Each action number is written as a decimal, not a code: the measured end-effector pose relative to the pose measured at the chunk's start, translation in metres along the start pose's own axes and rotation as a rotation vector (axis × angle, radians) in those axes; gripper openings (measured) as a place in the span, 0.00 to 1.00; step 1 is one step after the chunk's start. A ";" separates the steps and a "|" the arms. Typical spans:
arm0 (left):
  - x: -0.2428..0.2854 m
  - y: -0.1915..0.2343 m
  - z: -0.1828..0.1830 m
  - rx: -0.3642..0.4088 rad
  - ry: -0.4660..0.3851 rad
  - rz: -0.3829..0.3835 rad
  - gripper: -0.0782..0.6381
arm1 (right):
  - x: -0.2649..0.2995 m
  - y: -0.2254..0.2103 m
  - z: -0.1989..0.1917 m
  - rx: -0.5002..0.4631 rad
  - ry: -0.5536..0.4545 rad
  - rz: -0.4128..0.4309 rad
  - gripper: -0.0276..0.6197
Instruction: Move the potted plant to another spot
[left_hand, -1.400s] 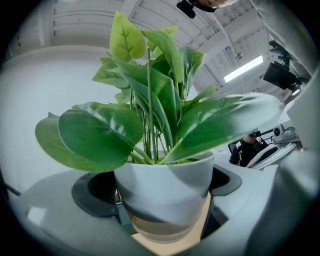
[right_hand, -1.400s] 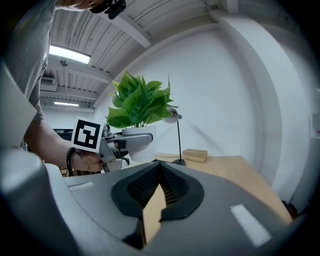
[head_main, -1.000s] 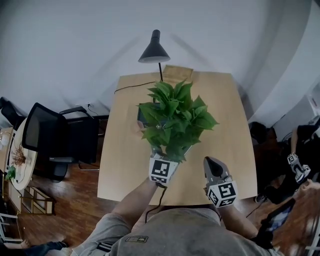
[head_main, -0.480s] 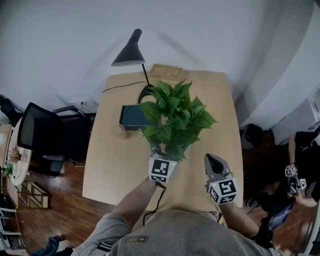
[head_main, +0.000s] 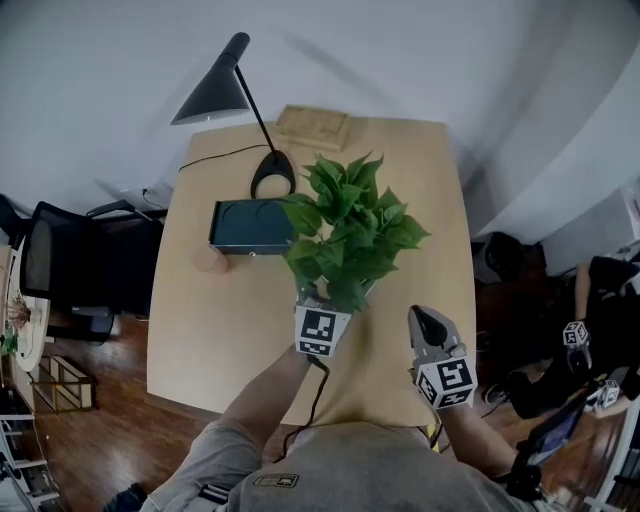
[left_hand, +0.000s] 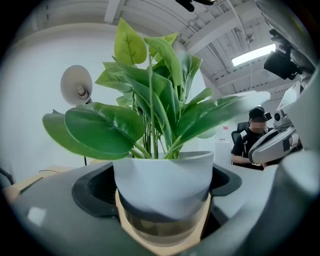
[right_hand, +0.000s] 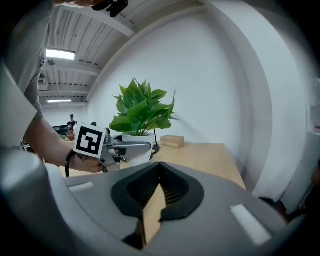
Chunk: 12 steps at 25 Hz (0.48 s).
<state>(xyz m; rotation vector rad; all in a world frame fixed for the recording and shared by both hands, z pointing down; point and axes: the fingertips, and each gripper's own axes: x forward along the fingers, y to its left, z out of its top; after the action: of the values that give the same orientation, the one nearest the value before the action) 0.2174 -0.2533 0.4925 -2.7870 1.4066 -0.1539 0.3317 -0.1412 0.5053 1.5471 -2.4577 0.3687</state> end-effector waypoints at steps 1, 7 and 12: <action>0.003 0.001 -0.006 -0.002 0.006 -0.002 0.84 | 0.002 -0.001 -0.002 0.001 0.007 -0.002 0.05; 0.055 -0.003 -0.039 -0.022 0.046 -0.022 0.84 | 0.020 -0.040 -0.020 0.021 0.067 -0.012 0.05; 0.079 0.000 -0.064 -0.046 0.074 -0.031 0.84 | 0.024 -0.051 -0.029 0.027 0.117 -0.024 0.05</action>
<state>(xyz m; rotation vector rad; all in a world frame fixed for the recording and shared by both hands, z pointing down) 0.2580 -0.3147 0.5626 -2.8696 1.3993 -0.2301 0.3692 -0.1732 0.5453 1.5180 -2.3528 0.4760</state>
